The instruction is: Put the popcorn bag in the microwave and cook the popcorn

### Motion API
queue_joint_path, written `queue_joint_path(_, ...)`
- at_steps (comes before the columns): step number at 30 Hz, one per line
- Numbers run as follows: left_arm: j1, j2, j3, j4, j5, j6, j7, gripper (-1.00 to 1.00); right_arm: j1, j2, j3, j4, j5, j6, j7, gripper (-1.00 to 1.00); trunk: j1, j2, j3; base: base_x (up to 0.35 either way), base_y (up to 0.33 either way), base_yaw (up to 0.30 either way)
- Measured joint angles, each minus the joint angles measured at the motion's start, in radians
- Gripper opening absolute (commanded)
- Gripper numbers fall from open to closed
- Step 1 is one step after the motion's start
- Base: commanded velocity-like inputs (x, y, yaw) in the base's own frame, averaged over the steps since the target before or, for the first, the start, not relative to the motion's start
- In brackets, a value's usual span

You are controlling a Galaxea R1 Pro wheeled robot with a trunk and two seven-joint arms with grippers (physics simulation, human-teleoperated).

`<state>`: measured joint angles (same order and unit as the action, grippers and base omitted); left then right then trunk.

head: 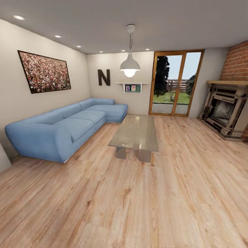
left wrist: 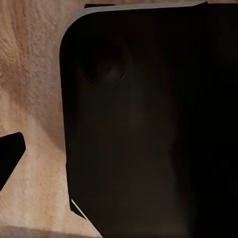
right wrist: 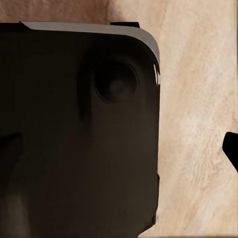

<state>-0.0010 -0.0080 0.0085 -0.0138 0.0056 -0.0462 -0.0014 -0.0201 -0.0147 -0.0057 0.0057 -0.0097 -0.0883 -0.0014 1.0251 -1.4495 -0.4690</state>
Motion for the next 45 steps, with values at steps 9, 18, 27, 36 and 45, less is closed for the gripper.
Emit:
queue_joint_path(9,0.000,0.000,0.001,0.000,0.000,0.000,0.000,1.00,0.000,-0.002,0.000,0.000,0.000,0.000,0.000,1.00,0.000,0.000,0.000,0.000,0.000,-0.284)
queue_joint_path(18,0.000,-0.001,0.001,0.000,0.000,0.000,0.000,1.00,0.000,-0.002,0.000,0.003,0.000,0.001,0.000,1.00,0.000,0.000,0.000,0.000,0.000,-0.284)
queue_joint_path(27,0.001,0.000,0.000,-0.003,0.000,0.000,0.000,1.00,0.000,-0.002,0.000,0.004,0.000,0.002,0.002,1.00,0.000,0.000,0.000,0.000,0.000,-0.287)
queue_joint_path(36,0.001,-0.001,0.001,-0.004,0.000,-0.001,0.000,1.00,0.000,-0.002,0.000,0.004,0.000,0.002,0.003,1.00,0.000,0.000,0.000,0.000,0.000,-0.294)
queue_joint_path(45,0.001,-0.003,0.001,-0.003,0.000,-0.002,0.000,1.00,0.000,-0.002,0.000,0.004,0.000,0.002,0.003,1.00,0.000,0.000,0.000,0.000,0.000,-0.294)
